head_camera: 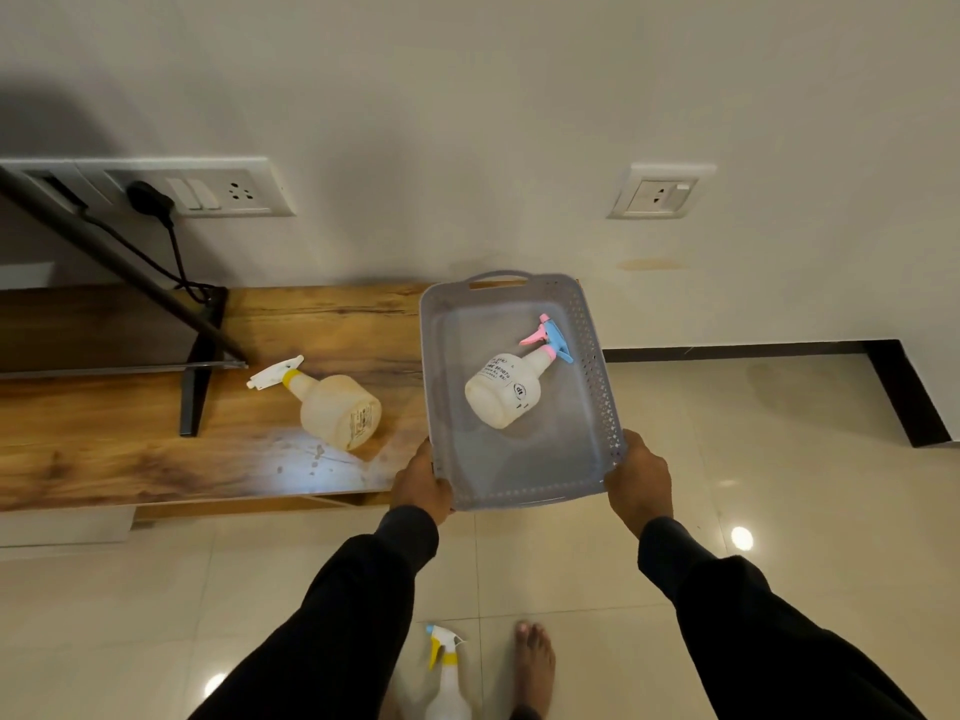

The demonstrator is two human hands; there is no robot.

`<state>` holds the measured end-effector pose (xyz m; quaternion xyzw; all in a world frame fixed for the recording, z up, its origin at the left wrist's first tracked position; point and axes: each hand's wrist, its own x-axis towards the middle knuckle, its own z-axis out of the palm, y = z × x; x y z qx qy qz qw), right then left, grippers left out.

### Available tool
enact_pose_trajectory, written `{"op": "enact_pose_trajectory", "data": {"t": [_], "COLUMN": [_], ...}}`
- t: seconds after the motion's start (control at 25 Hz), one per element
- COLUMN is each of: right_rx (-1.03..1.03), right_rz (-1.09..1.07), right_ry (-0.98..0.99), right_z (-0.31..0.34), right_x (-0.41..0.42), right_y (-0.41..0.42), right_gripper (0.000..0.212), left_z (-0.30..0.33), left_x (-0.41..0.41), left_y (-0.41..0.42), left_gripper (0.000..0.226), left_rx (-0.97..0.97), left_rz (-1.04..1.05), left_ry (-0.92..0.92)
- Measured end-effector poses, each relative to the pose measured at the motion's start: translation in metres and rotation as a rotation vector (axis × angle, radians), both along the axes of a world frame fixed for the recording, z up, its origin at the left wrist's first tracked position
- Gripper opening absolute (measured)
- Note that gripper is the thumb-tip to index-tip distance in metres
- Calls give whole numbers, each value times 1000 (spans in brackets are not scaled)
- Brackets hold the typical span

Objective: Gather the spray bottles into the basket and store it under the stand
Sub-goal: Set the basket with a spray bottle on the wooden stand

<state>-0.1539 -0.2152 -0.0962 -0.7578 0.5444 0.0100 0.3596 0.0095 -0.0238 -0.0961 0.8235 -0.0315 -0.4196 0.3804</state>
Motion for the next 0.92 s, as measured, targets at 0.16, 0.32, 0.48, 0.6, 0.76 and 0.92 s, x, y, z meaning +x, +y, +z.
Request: {"op": "enact_pose_trajectory", "data": {"t": [0.16, 0.32, 0.48, 0.6, 0.76, 0.92], "right_rx": [12, 44, -323, -338, 149, 521], "right_rz": [-76, -115, -75, 6, -297, -593], "right_ry": [-54, -59, -111, -297, -320, -375], "right_z": [-7, -8, 3, 16, 19, -18], "right_x": [-4, -5, 12, 49, 108, 138], "right_y": [14, 18, 27, 35, 38, 30], "right_gripper": [29, 42, 58, 56, 91, 135], "left_z": [1, 5, 24, 33, 25, 17], "left_x": [13, 16, 13, 25, 48, 62], "left_y": [1, 1, 0, -5, -30, -72], "left_gripper": [29, 40, 65, 63, 54, 51], "left_rx": [43, 66, -5, -41, -157, -237], "left_rz": [-56, -73, -12, -35, -157, -114], "left_ry": [-26, -30, -176, -471, -622, -460]}}
